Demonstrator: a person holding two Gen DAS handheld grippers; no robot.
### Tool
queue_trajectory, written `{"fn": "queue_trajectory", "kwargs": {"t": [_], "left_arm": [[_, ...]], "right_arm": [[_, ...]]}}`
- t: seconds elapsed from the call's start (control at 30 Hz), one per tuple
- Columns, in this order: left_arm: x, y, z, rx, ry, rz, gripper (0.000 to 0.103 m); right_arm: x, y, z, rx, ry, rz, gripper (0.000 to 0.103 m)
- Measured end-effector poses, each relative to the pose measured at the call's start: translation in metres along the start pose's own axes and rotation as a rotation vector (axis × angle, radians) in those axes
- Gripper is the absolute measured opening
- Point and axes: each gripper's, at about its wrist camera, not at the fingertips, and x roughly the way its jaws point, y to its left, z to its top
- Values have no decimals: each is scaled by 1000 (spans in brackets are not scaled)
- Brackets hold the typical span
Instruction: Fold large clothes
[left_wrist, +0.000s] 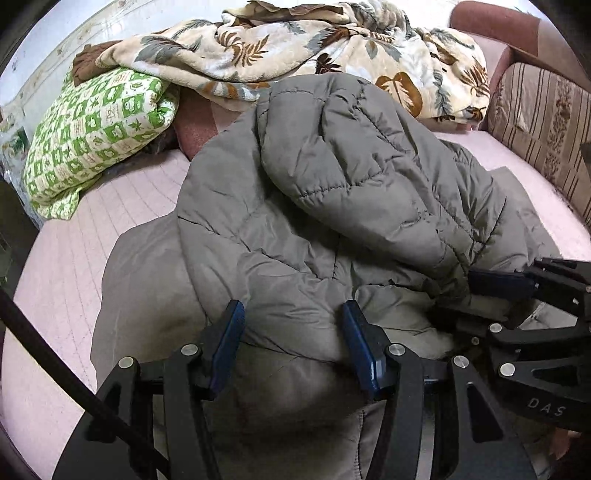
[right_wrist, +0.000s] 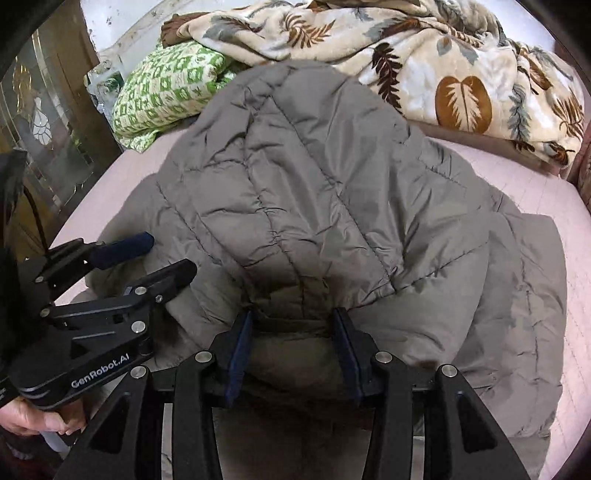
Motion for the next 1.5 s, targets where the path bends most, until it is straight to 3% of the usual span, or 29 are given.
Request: {"fn": "queue_trajectory", "kwargs": {"t": [1.5], "left_arm": [[-1,-9,-1,37,-17,38,61]], "right_arm": [[6,7,0,-62,13,-9,54]]}}
